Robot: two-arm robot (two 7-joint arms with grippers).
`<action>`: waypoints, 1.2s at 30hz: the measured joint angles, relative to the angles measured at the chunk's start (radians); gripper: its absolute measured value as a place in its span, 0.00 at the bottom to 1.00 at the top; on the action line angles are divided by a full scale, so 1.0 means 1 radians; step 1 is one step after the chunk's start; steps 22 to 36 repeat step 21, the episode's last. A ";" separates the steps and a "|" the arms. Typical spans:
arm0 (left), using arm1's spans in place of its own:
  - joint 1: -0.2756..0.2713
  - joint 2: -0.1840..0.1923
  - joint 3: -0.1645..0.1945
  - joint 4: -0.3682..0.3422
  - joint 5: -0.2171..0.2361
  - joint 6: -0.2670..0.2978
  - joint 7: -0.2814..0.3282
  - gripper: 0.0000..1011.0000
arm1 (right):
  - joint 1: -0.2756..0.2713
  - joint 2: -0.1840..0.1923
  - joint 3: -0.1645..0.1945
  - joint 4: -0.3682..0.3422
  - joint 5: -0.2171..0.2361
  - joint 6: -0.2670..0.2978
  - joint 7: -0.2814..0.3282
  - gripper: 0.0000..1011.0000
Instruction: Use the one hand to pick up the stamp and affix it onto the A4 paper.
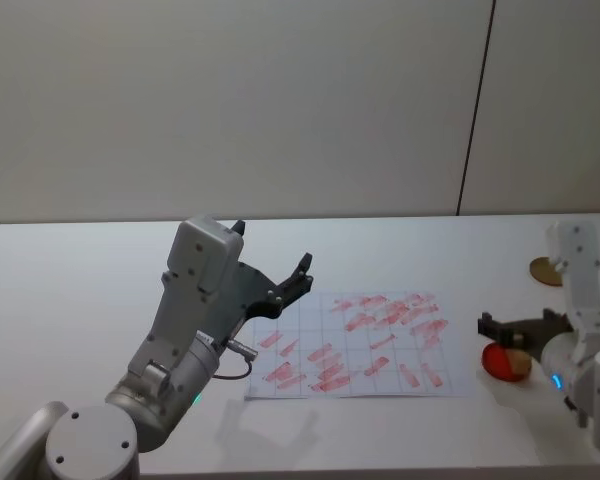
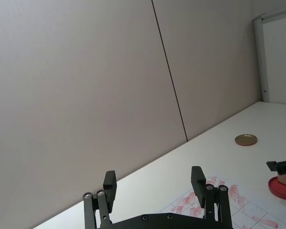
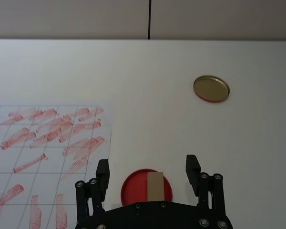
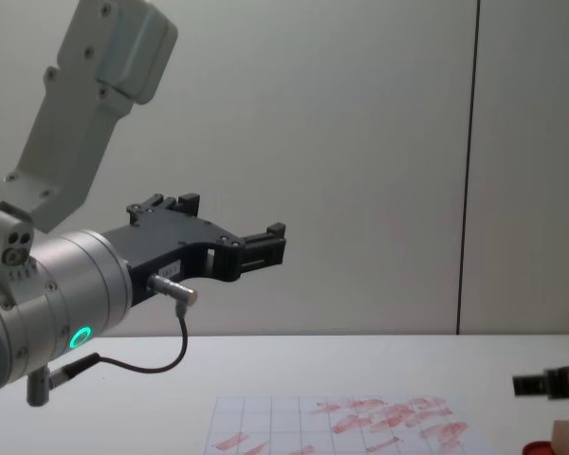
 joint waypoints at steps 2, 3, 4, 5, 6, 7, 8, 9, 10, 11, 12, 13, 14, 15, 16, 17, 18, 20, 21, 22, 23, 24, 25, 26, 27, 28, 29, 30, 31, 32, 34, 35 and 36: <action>0.000 0.000 0.000 0.000 0.000 0.000 0.000 0.98 | -0.006 0.002 0.001 -0.016 -0.003 -0.007 0.002 0.99; 0.000 0.000 0.000 0.000 0.000 0.000 0.000 0.98 | -0.013 0.005 0.002 -0.034 -0.008 -0.016 0.004 0.99; 0.000 0.000 0.000 0.000 0.000 0.000 0.000 0.98 | -0.016 0.006 0.002 -0.042 -0.010 -0.021 0.005 0.99; 0.000 0.000 0.000 0.000 0.000 0.000 0.000 0.98 | -0.020 0.008 0.003 -0.051 -0.012 -0.025 0.007 0.99; 0.000 0.000 0.000 0.000 0.000 0.000 0.000 0.98 | -0.024 0.010 0.004 -0.063 -0.014 -0.029 0.009 0.99; 0.000 0.000 0.000 0.000 0.000 0.000 0.000 0.98 | -0.031 0.013 0.005 -0.080 -0.019 -0.040 0.012 0.99; 0.000 0.000 0.000 0.000 0.000 0.000 0.000 0.98 | -0.035 0.015 0.005 -0.089 -0.021 -0.045 0.013 0.99; 0.000 0.000 0.000 0.000 0.000 0.000 0.000 0.98 | -0.043 0.019 0.007 -0.109 -0.025 -0.056 0.016 0.99; 0.000 0.000 0.000 0.000 0.000 0.000 0.000 0.98 | -0.046 0.020 0.007 -0.115 -0.028 -0.061 0.018 0.99; 0.000 0.000 0.000 0.000 0.000 0.000 0.000 0.98 | -0.050 0.022 0.008 -0.126 -0.030 -0.067 0.020 0.99; 0.000 0.000 0.000 0.000 0.000 0.000 0.000 0.98 | -0.054 0.024 0.009 -0.135 -0.033 -0.074 0.022 0.99; 0.000 0.000 0.000 0.000 0.000 0.000 0.000 0.98 | -0.057 0.025 0.009 -0.144 -0.035 -0.079 0.024 0.99; 0.000 0.000 0.000 0.000 0.000 0.000 0.000 0.98 | -0.064 0.029 0.011 -0.161 -0.039 -0.089 0.027 0.99; 0.000 0.000 0.000 0.000 0.000 0.000 0.000 0.98 | -0.068 0.031 0.012 -0.172 -0.041 -0.093 0.029 0.99; 0.000 0.000 0.000 0.000 0.000 0.000 0.000 0.98 | -0.075 0.035 0.013 -0.190 -0.045 -0.103 0.033 0.99; 0.000 0.000 0.000 0.000 0.000 0.000 0.000 0.98 | -0.079 0.037 0.014 -0.198 -0.047 -0.107 0.035 0.99; 0.000 0.000 0.000 0.000 0.000 0.000 0.000 0.98 | -0.081 0.039 0.015 -0.204 -0.049 -0.110 0.036 0.99; 0.000 0.000 0.000 0.000 0.000 0.000 0.000 0.98 | -0.089 0.043 0.016 -0.224 -0.054 -0.120 0.040 0.99; 0.000 0.000 0.000 0.000 0.000 0.000 0.000 0.98 | -0.091 0.044 0.017 -0.229 -0.055 -0.123 0.042 0.99; 0.000 0.000 0.000 0.000 0.000 0.000 0.000 0.98 | -0.091 0.044 0.017 -0.229 -0.055 -0.123 0.042 0.99; 0.000 0.000 0.000 0.000 0.000 0.000 0.000 0.98 | -0.091 0.044 0.017 -0.229 -0.055 -0.123 0.042 0.99; 0.000 0.000 0.000 0.000 0.000 0.000 0.000 0.98 | -0.091 0.044 0.017 -0.229 -0.055 -0.123 0.042 0.99; 0.000 0.000 0.000 0.000 0.000 0.000 0.000 0.98 | -0.091 0.044 0.017 -0.229 -0.055 -0.123 0.042 0.99; 0.000 0.000 0.000 0.000 0.000 0.000 0.000 0.98 | -0.091 0.044 0.017 -0.229 -0.055 -0.123 0.042 0.99; 0.000 0.000 0.000 0.000 0.000 0.000 0.000 0.98 | -0.091 0.044 0.017 -0.229 -0.055 -0.123 0.042 0.99; 0.000 0.000 0.000 0.000 0.000 0.000 0.000 0.98 | -0.091 0.044 0.017 -0.229 -0.055 -0.123 0.042 0.99; 0.000 0.000 0.000 0.000 0.000 0.000 0.000 0.98 | -0.091 0.044 0.017 -0.229 -0.055 -0.123 0.042 0.99; 0.000 0.000 0.000 0.000 0.000 0.000 0.000 0.98 | -0.091 0.044 0.017 -0.229 -0.055 -0.123 0.042 0.99; 0.000 0.000 0.000 0.000 0.000 0.000 0.000 0.98 | -0.091 0.044 0.017 -0.229 -0.055 -0.123 0.042 0.99; 0.000 0.000 0.000 0.000 0.000 0.000 0.000 0.98 | -0.091 0.044 0.017 -0.229 -0.055 -0.123 0.042 0.99; 0.000 0.000 0.000 0.000 0.000 0.000 0.000 0.98 | -0.091 0.044 0.017 -0.229 -0.055 -0.123 0.042 0.99; 0.000 0.000 0.000 0.000 0.000 0.000 0.000 0.98 | -0.091 0.044 0.017 -0.229 -0.055 -0.123 0.042 0.99; 0.000 0.000 0.000 0.000 0.000 0.000 0.000 0.98 | -0.091 0.044 0.017 -0.229 -0.055 -0.123 0.042 0.99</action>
